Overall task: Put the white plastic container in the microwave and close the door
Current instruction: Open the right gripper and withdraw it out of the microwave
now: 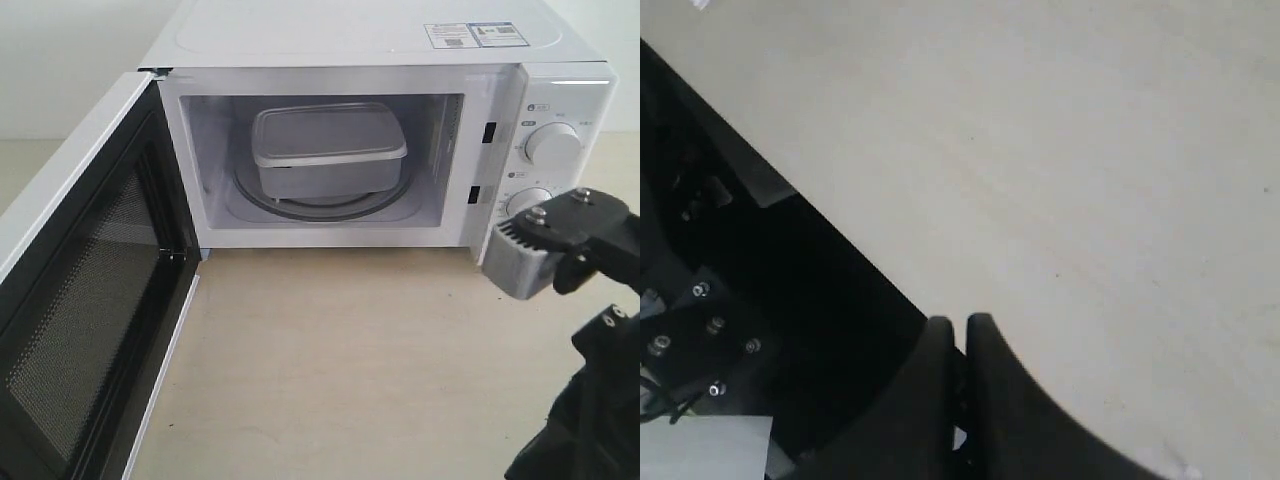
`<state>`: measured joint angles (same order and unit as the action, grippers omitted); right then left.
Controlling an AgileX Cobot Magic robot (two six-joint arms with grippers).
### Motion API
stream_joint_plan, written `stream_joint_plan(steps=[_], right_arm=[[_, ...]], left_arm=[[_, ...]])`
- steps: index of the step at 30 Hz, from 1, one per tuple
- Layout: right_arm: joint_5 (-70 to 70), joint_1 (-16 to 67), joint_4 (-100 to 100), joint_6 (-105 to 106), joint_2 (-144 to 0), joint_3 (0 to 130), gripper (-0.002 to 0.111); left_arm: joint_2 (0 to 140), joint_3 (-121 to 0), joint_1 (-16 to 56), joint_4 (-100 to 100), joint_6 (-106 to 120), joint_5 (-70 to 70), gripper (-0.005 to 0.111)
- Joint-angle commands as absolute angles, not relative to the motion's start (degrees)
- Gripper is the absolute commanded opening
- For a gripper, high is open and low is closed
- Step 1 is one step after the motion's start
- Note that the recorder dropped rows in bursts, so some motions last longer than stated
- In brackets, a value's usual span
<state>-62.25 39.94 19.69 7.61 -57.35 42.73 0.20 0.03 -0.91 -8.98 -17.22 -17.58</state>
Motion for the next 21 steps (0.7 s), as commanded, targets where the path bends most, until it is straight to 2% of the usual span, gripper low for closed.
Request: stream_joint_plan(steps=[1,14,21], right_arm=[[-61.83,39.95,19.25,8.46,-56.63,39.34,0.0],[-61.34,39.95,20.7,9.09,-56.54,35.33,0.0],[-59.14,39.95,20.7,10.17,-56.54,35.33,0.0]], left_arm=[[0.0,0.0,-1.03,-8.72,-17.0,-17.6,0.004],[0.0,0.0,-1.03,-28.38,-3.38,-15.97,0.004],[0.0,0.0,-1.03,-30.05,-3.38,7.3,0.004]])
